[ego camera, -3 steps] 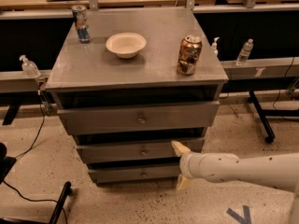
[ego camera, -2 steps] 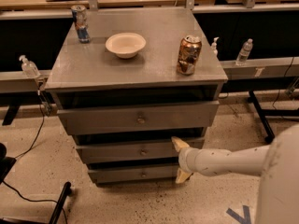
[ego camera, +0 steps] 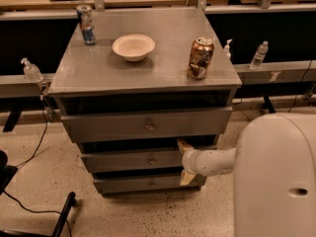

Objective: Open middle drawer

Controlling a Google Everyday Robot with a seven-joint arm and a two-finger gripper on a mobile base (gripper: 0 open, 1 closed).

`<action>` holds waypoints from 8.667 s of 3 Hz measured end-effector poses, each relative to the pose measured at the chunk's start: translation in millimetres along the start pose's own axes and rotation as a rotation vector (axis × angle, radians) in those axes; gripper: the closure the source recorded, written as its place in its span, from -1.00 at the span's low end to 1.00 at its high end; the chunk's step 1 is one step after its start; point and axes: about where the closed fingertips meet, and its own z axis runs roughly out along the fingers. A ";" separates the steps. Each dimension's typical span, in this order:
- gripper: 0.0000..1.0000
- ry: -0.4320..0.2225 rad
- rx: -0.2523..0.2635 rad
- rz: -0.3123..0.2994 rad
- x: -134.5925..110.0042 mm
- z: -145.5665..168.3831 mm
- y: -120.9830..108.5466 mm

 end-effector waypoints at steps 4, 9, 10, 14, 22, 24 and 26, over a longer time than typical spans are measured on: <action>-0.62 -0.005 -0.104 0.008 -16.3 10.9 37.1; -0.40 -0.056 -0.122 0.006 -41.2 -32.2 70.3; -0.64 -0.080 -0.071 0.000 -53.8 -69.8 66.3; -0.86 -0.086 -0.116 -0.023 -63.8 -22.0 4.6; -0.46 -0.090 -0.167 0.077 -73.8 -110.1 86.6; -0.42 -0.130 -0.149 0.079 -65.1 -73.5 33.7; -0.51 -0.402 -0.267 0.254 -44.6 -5.6 32.6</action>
Offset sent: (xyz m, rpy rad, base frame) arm 0.0237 0.0196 -0.0310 -0.0300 0.0536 -0.0038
